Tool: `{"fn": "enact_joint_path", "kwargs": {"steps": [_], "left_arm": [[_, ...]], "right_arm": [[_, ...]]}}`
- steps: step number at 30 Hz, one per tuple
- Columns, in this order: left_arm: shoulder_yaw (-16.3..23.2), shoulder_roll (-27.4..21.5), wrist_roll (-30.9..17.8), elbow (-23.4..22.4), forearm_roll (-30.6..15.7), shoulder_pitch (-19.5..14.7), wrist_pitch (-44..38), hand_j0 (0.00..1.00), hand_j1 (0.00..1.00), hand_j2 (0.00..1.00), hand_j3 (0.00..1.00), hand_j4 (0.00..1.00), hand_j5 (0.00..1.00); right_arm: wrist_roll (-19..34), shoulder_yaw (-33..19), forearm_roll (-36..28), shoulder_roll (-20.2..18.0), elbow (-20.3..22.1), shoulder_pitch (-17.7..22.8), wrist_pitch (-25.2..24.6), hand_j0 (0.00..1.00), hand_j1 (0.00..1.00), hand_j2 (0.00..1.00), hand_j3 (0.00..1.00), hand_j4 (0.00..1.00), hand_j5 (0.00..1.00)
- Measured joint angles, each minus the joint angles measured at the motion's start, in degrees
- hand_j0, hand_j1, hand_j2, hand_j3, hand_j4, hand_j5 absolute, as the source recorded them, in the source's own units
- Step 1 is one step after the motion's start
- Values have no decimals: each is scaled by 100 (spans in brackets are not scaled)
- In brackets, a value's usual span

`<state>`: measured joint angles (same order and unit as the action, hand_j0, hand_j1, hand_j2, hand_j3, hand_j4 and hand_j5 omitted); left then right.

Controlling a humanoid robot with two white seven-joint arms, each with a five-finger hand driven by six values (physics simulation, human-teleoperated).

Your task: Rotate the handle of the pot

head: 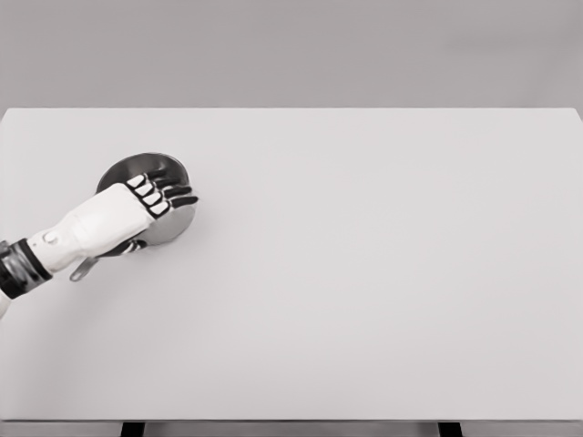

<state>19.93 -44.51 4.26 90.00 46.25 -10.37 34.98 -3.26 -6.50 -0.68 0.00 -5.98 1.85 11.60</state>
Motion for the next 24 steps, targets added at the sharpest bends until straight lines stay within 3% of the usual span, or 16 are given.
{"fn": "enact_joint_path", "kwargs": {"steps": [8, 24], "left_arm": [[-225, -117, 25, -170, 2, 176, 0, 100, 100, 100, 100, 100, 100], [-577, -298, 72, -549, 0, 193, 0, 100, 100, 100, 100, 100, 100]], "right_arm": [[0, 0, 0, 0, 0, 0, 0, 100, 100, 100, 100, 100, 100], [0, 0, 0, 0, 0, 0, 0, 100, 100, 100, 100, 100, 100]]}}
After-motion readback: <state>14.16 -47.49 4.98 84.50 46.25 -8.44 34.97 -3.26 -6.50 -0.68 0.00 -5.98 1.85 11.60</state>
